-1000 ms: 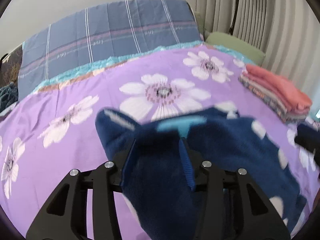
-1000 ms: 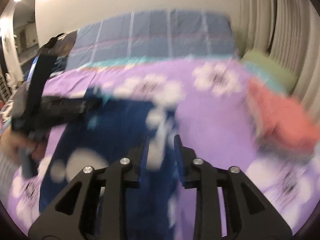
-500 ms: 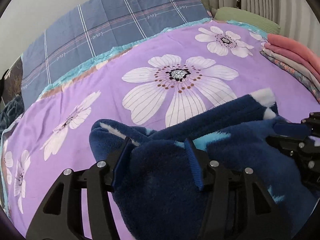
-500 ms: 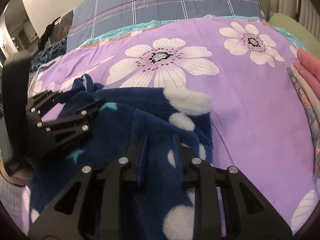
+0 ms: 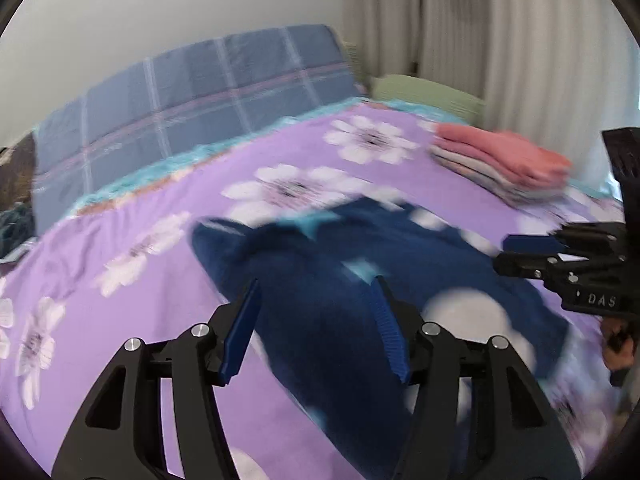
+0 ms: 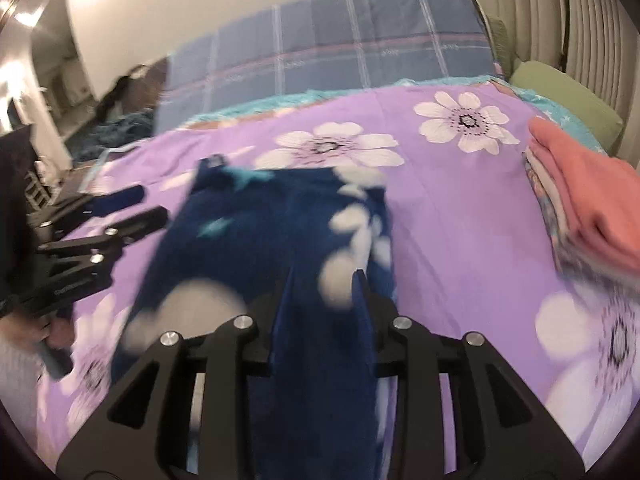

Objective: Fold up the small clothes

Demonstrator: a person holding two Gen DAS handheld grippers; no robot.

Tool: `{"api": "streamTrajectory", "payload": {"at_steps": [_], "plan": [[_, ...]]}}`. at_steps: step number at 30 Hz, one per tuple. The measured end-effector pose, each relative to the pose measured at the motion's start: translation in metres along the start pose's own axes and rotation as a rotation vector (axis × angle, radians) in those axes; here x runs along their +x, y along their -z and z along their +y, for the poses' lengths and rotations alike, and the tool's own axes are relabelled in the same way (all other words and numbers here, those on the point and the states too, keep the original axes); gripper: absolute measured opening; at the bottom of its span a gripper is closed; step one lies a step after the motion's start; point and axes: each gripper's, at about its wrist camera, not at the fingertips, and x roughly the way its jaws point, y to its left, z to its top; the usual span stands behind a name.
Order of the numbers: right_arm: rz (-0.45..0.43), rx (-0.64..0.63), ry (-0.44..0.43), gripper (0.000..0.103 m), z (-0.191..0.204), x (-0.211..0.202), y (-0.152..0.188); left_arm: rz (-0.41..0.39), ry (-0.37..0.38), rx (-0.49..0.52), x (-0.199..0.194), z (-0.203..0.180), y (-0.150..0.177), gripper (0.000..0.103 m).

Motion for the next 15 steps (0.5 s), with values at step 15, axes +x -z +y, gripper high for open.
{"api": "streamTrajectory", "payload": {"at_steps": [15], "plan": [[0.164, 0.281, -0.099, 0.06, -0.045, 0.036, 0.048, -0.009, -0.073, -0.036, -0.03, -0.039, 0.067, 0.075]]}}
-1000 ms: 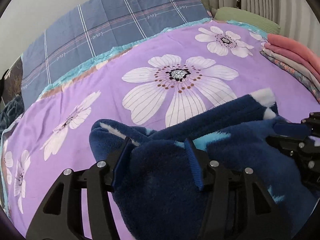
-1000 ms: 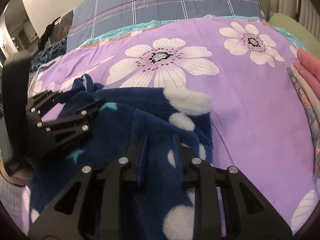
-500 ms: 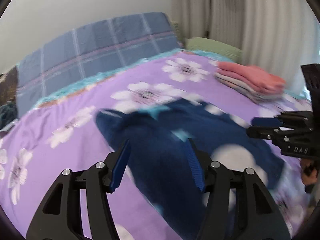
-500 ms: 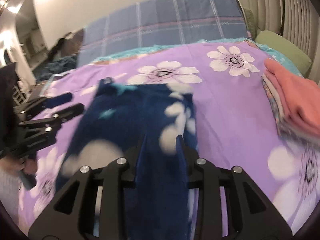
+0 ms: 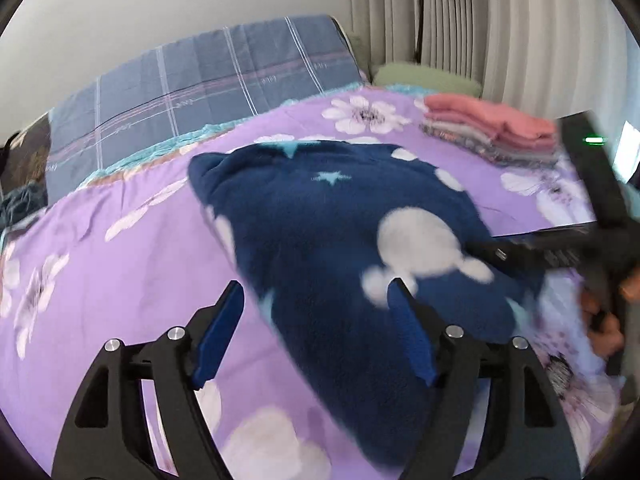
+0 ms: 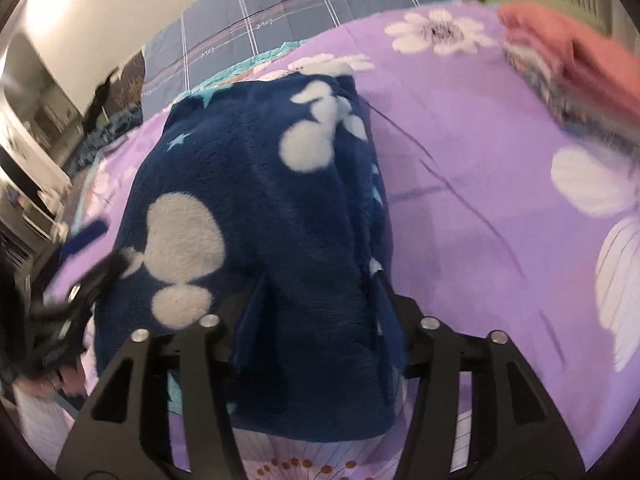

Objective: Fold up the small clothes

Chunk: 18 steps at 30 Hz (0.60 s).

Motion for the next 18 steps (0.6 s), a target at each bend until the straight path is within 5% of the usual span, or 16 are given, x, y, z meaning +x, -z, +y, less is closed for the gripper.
{"api": "streamTrajectory", "payload": {"at_steps": [3, 7, 13, 15, 18], "plan": [[0.002, 0.055, -0.042, 0.063, -0.008, 0.004, 0.002, -0.032, 0.008, -0.038, -0.025, 0.003, 0.027, 0.082], [-0.041, -0.048, 0.065, 0.063, 0.013, -0.001, 0.004, -0.022, 0.043, -0.008, -0.035, -0.009, 0.055, 0.086], [-0.036, -0.067, 0.088, 0.063, 0.014, 0.0, 0.002, 0.056, 0.074, 0.032, -0.008, -0.035, 0.065, 0.089], [-0.037, -0.048, 0.066, 0.063, 0.008, 0.001, 0.002, 0.078, 0.032, 0.003, 0.006, -0.038, 0.061, 0.089], [-0.044, -0.033, 0.058, 0.065, 0.006, -0.001, 0.006, 0.112, -0.049, -0.172, 0.021, -0.025, 0.052, 0.089]]}}
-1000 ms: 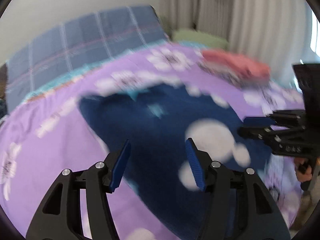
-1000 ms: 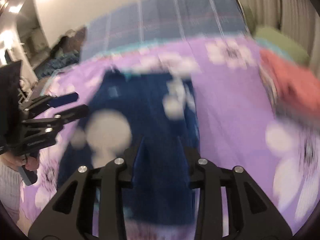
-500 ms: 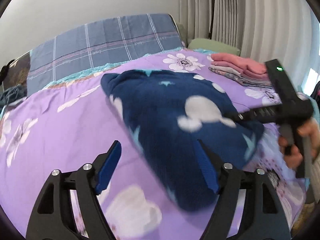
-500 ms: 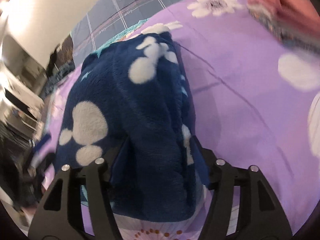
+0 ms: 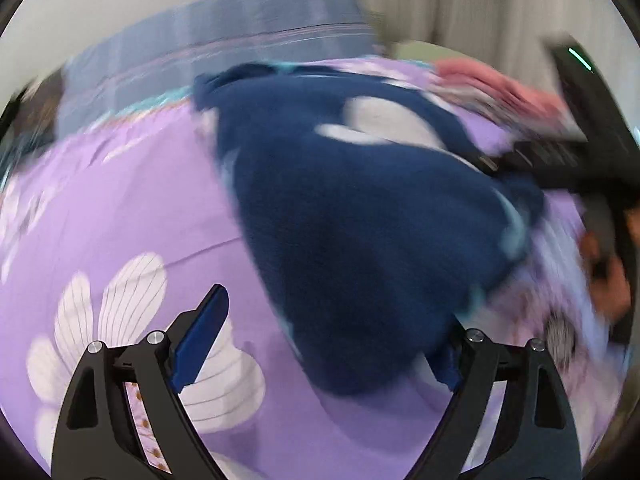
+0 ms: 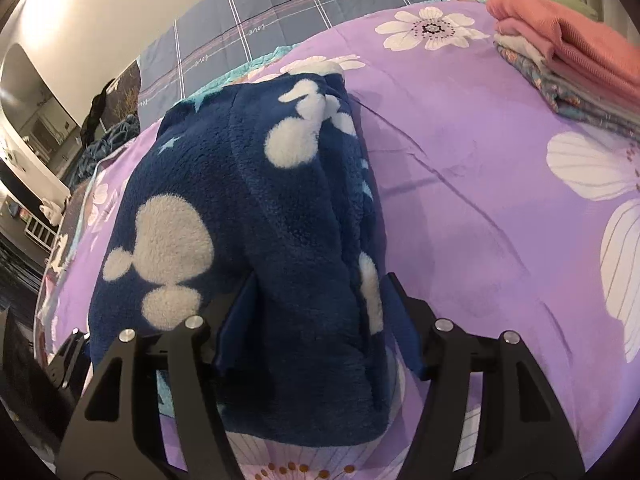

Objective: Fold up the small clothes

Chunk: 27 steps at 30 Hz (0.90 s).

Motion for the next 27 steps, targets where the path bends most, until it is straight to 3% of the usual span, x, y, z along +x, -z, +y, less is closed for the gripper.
{"api": "streamTrajectory", "payload": {"at_steps": [2, 5, 7, 10, 15, 20, 25, 27], "plan": [[-0.012, -0.018, 0.023, 0.066, 0.004, -0.002, 0.001, 0.012, -0.026, -0.043, 0.003, 0.003, 0.0, 0.09], [-0.039, -0.075, 0.082, 0.066, 0.016, -0.005, 0.004, 0.001, -0.122, -0.017, 0.0, 0.004, 0.01, 0.091], [-0.057, -0.123, 0.12, 0.067, 0.023, -0.006, 0.005, 0.008, -0.147, -0.019, -0.001, 0.009, 0.015, 0.091], [-0.071, -0.157, 0.143, 0.067, 0.029, -0.006, 0.008, 0.02, -0.14, -0.024, -0.002, 0.015, 0.015, 0.091], [-0.06, -0.118, 0.105, 0.069, 0.019, -0.004, 0.008, 0.021, -0.17, 0.014, -0.003, 0.007, 0.015, 0.091], [-0.064, -0.105, 0.096, 0.069, 0.018, -0.005, 0.009, 0.044, -0.143, 0.031, -0.018, 0.005, 0.023, 0.09], [-0.068, -0.1, 0.091, 0.07, 0.018, -0.005, 0.01, 0.003, -0.107, 0.077, -0.054, 0.0, 0.028, 0.073], [-0.066, -0.091, 0.082, 0.07, 0.017, -0.004, 0.01, -0.025, -0.102, 0.092, -0.066, -0.002, 0.024, 0.072]]}}
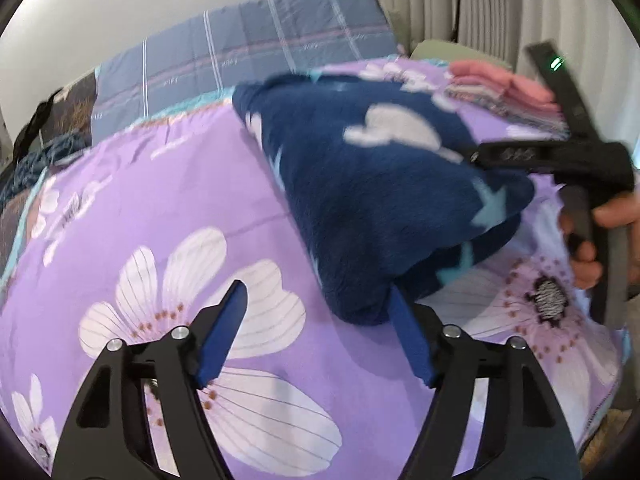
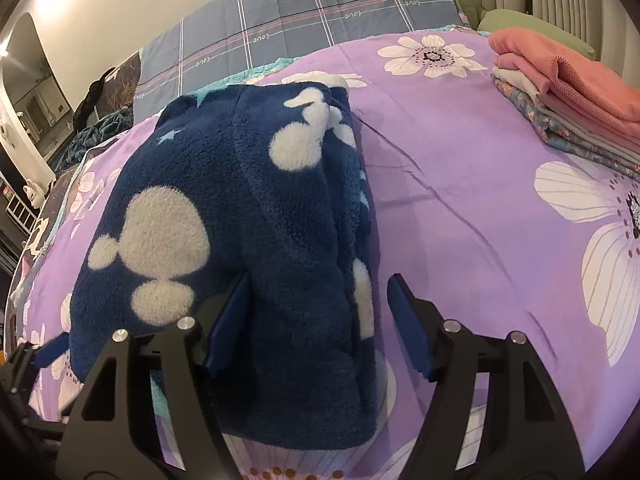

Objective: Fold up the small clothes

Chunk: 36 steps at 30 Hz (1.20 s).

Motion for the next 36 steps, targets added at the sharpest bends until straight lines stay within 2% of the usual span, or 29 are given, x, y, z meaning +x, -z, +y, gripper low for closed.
{"api": "streamTrajectory", "payload": {"at_steps": [5, 18, 20, 23, 25, 26, 27, 29, 30, 31, 33, 34, 36], "plan": [[-0.005, 0.008, -0.008, 0.07, -0.001, 0.0, 0.002, -0.05, -0.004, 0.027, -0.012, -0.004, -0.013, 0.072], [-0.007, 0.023, -0.036, 0.07, -0.004, 0.001, 0.003, -0.026, 0.022, 0.043, 0.013, -0.004, -0.027, 0.072], [-0.008, 0.024, -0.038, 0.07, -0.005, 0.001, 0.003, -0.053, 0.04, 0.046, 0.012, 0.0, -0.039, 0.072], [-0.008, 0.024, -0.038, 0.07, -0.004, 0.001, 0.003, -0.153, 0.045, 0.035, 0.007, 0.008, -0.066, 0.072], [-0.008, 0.023, -0.039, 0.07, -0.004, 0.001, 0.003, -0.166, 0.084, 0.01, 0.019, 0.015, -0.085, 0.072], [-0.009, 0.023, -0.039, 0.07, -0.004, 0.001, 0.003, -0.153, 0.112, -0.017, 0.029, 0.018, -0.092, 0.072], [-0.01, 0.022, -0.04, 0.07, -0.005, 0.002, 0.003, -0.105, 0.154, -0.054, 0.05, 0.024, -0.099, 0.072], [-0.009, 0.027, -0.047, 0.07, -0.006, 0.002, 0.003, 0.011, 0.183, -0.073, 0.092, 0.026, -0.097, 0.075], [-0.007, 0.032, -0.049, 0.07, -0.007, 0.003, 0.004, 0.025, 0.202, -0.1, 0.108, 0.03, -0.091, 0.087], [-0.007, 0.037, -0.049, 0.071, -0.008, 0.004, 0.004, 0.012, 0.241, -0.141, 0.119, 0.036, -0.084, 0.09], [-0.001, 0.043, -0.064, 0.073, -0.009, 0.005, 0.004, 0.046, 0.314, -0.216, 0.125, 0.049, -0.077, 0.09], [0.004, 0.045, -0.068, 0.073, -0.009, 0.005, 0.003, 0.058, 0.327, -0.234, 0.125, 0.052, -0.075, 0.09], [0.016, 0.052, -0.071, 0.073, -0.01, 0.004, 0.001, 0.034, 0.285, -0.186, 0.12, 0.045, -0.075, 0.09]]}}
